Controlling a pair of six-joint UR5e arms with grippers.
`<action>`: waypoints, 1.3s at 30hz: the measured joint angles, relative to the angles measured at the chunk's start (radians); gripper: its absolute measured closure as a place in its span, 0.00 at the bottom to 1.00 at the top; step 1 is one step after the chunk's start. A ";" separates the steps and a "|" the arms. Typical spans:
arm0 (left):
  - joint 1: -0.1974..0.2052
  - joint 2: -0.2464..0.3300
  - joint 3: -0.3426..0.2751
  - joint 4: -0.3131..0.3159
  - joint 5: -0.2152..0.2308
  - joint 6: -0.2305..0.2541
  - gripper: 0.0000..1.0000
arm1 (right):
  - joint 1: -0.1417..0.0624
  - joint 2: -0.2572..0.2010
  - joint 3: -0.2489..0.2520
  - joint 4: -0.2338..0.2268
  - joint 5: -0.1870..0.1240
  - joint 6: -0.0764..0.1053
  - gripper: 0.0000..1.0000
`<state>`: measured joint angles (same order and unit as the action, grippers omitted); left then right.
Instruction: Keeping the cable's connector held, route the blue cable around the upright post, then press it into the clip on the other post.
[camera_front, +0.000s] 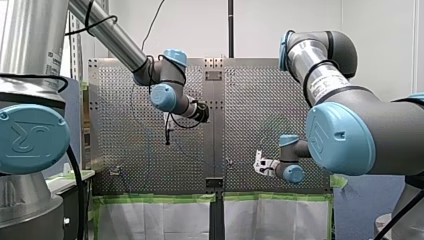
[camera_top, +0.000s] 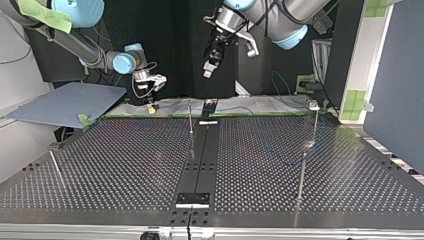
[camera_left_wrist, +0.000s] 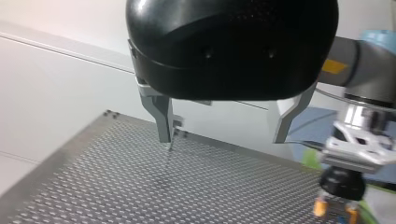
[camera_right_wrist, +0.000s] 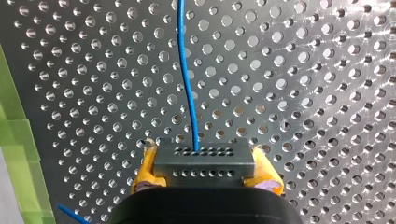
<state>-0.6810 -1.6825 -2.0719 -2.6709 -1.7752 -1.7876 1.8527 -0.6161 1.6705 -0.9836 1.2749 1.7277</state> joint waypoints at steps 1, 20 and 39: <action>0.000 0.009 0.000 0.001 0.000 -0.001 0.00 | 0.000 0.000 0.000 0.000 0.000 0.000 1.00; 0.007 0.067 -0.103 0.034 -0.065 -0.136 0.00 | -0.003 0.000 0.000 -0.002 0.006 0.003 1.00; 0.003 0.067 -0.193 0.130 -0.092 -0.131 0.00 | -0.002 0.000 0.001 0.000 0.014 -0.002 1.00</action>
<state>-0.6784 -1.6158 -2.2650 -2.5405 -1.8675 -1.9190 1.8508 -0.6161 1.6714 -0.9836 1.2887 1.7261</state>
